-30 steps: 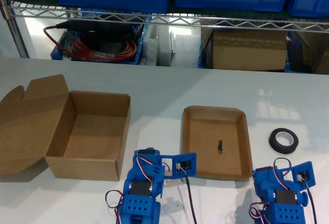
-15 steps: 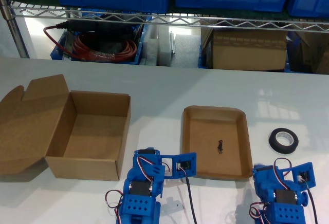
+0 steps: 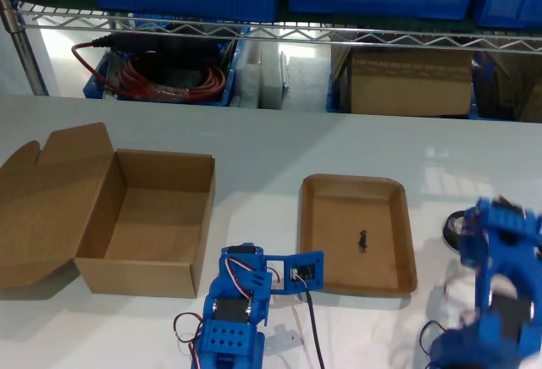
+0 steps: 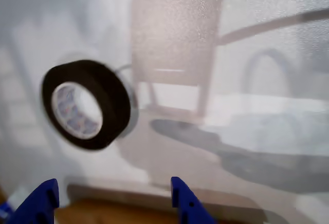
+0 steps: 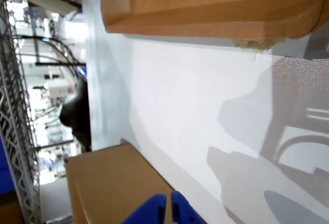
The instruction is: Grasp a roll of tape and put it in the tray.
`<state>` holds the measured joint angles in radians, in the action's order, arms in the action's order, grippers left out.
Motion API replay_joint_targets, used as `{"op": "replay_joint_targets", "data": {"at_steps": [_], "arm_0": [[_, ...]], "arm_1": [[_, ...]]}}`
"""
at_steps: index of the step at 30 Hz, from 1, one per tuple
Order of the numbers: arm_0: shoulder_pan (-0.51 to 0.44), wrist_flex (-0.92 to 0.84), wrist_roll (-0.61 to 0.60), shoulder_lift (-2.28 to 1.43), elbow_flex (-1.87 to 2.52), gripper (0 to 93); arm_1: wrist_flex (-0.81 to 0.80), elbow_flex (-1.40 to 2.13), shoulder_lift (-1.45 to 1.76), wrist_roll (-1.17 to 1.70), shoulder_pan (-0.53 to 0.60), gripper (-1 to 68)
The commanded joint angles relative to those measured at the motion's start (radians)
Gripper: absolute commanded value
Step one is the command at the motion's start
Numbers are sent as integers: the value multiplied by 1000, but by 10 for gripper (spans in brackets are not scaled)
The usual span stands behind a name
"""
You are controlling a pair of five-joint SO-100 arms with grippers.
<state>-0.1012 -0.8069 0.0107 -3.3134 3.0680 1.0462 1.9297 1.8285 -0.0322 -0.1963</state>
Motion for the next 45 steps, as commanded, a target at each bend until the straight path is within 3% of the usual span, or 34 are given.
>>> {"op": "replay_joint_targets", "data": {"at_steps": [1, 18, 21, 23, 24, 33, 39, 45], "arm_0": [[14, 14, 0, -11, 32, 2], [14, 14, 0, -11, 32, 2], [14, 14, 0, -11, 32, 2], [14, 14, 0, -11, 32, 2], [14, 14, 0, -11, 32, 2], [14, 14, 0, -11, 32, 2], [14, 14, 0, -11, 32, 2], [14, 14, 0, -11, 32, 2]], "arm_1": [[72, -244, -232, -34, 11, 304], [58, -423, -462, -64, -5, 286], [55, -425, -474, -58, -9, 239], [46, -426, -485, -57, -14, 124], [38, -431, -494, -57, -20, 18], [17, -451, -457, -114, -46, -1], [2, -426, -163, -143, 106, -1], [106, -431, -95, -86, 469, -1]]}}
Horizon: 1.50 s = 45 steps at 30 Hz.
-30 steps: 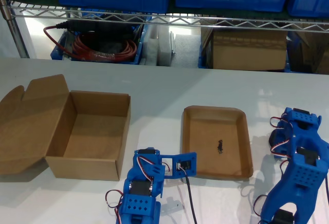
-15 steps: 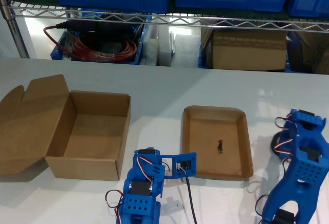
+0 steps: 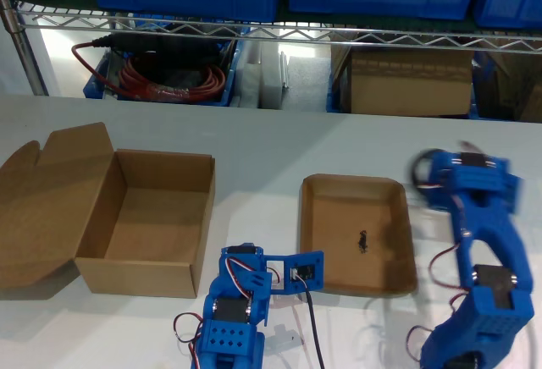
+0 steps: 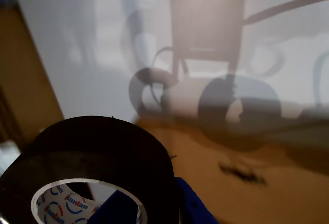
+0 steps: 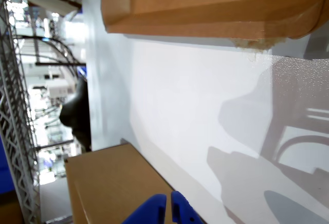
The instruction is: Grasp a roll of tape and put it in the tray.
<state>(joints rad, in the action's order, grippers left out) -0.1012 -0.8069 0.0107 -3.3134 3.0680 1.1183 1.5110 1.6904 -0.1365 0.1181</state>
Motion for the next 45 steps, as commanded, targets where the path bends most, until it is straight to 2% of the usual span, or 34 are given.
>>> {"op": "replay_joint_targets", "data": {"at_steps": [1, 6, 10, 20, 21, 23, 24, 30, 34, 38, 40, 43, 45], "arm_0": [[14, 14, 0, -11, 32, 2], [14, 14, 0, -11, 32, 2], [14, 14, 0, -11, 32, 2], [14, 14, 0, -11, 32, 2], [14, 14, 0, -11, 32, 2], [14, 14, 0, -11, 32, 2], [14, 14, 0, -11, 32, 2], [14, 14, 0, -11, 32, 2], [14, 14, 0, -11, 32, 2], [14, 14, 0, -11, 32, 2], [14, 14, 0, -11, 32, 2], [14, 14, 0, -11, 32, 2], [14, 14, 0, -11, 32, 2]], "arm_1": [[55, -14, 9, 17, 196, -1], [94, 46, -103, 35, 287, -1], [135, 72, -126, 49, 299, -1], [120, 100, -146, 78, 319, 0], [117, 100, -147, 86, 319, 17], [115, 101, -149, 89, 316, 167], [114, 101, -149, 87, 313, 215], [114, 100, -146, 84, 308, 247], [94, 101, -94, 86, 275, 214], [-43, 212, 176, 140, 100, 111], [-202, 399, 408, 184, -28, 10], [-359, 762, 750, 256, -143, 3], [-417, 1039, 994, 313, -160, 3]]}}
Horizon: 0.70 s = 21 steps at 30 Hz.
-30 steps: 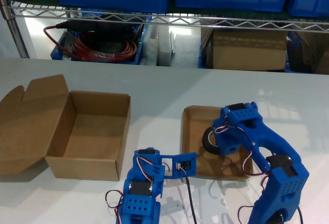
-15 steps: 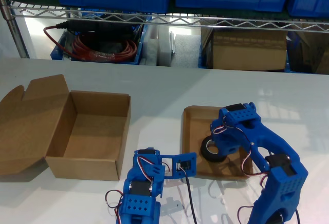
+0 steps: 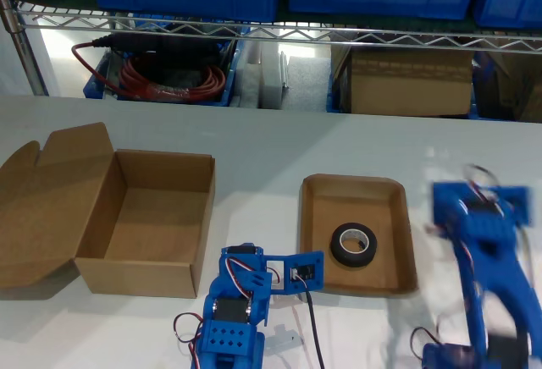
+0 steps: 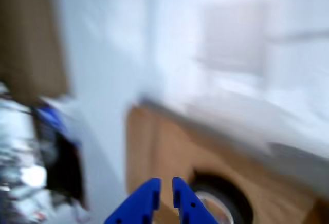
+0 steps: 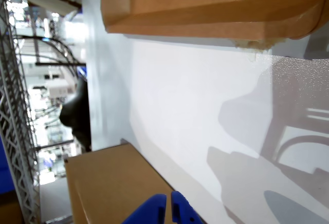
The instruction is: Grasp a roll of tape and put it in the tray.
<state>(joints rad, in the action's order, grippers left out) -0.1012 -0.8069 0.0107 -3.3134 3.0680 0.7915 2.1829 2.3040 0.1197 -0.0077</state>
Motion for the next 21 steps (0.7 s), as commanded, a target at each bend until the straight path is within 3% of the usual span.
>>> {"op": "replay_joint_targets", "data": {"at_steps": [1, 5, 10, 21], "arm_0": [[14, 14, 0, -11, 32, 2], [14, 14, 0, -11, 32, 2], [14, 14, 0, -11, 32, 2], [14, 14, 0, -11, 32, 2]], "arm_1": [[-97, 482, 477, 75, -32, 3], [-44, 761, 759, 98, -9, 2], [98, 833, 976, 109, -9, 2], [137, 847, 983, 117, -28, 1]]}}
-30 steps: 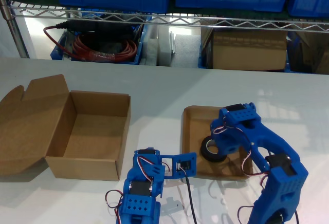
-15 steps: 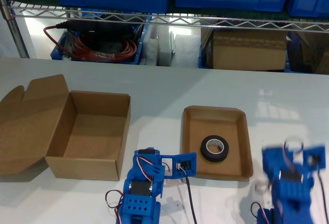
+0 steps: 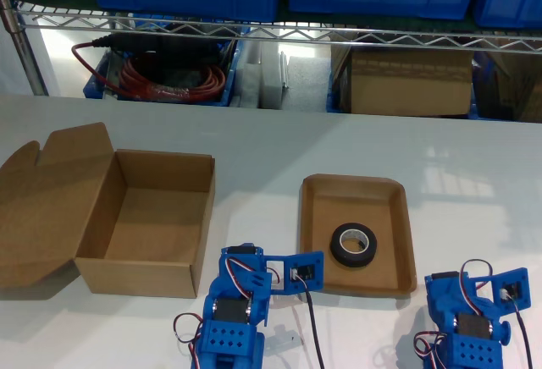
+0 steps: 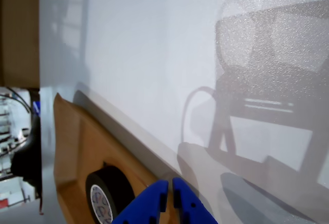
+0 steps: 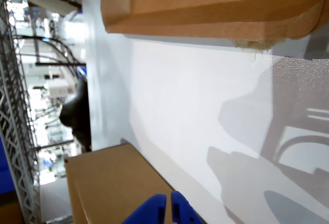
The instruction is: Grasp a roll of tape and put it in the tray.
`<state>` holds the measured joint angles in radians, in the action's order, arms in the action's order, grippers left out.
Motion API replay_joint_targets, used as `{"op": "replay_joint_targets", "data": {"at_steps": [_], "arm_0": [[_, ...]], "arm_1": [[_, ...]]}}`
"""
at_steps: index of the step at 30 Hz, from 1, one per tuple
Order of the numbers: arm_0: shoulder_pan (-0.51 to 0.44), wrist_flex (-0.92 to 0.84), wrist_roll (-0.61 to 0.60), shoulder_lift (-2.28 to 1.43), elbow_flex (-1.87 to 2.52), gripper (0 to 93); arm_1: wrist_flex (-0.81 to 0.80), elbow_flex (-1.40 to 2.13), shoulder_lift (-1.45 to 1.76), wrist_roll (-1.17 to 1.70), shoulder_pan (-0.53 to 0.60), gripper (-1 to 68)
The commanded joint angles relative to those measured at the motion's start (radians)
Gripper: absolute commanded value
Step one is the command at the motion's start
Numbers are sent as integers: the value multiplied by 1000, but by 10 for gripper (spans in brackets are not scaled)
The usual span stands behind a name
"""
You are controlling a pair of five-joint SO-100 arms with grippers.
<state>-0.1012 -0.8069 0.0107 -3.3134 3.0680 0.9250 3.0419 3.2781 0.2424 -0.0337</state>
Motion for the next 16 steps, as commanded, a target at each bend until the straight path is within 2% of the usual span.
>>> {"op": "replay_joint_targets", "data": {"at_steps": [1, 16], "arm_0": [[14, 14, 0, -11, 32, 2], [14, 14, 0, -11, 32, 2]], "arm_1": [[3, -12, 9, -8, -2, 1], [8, -14, 9, -17, -2, 0]]}}
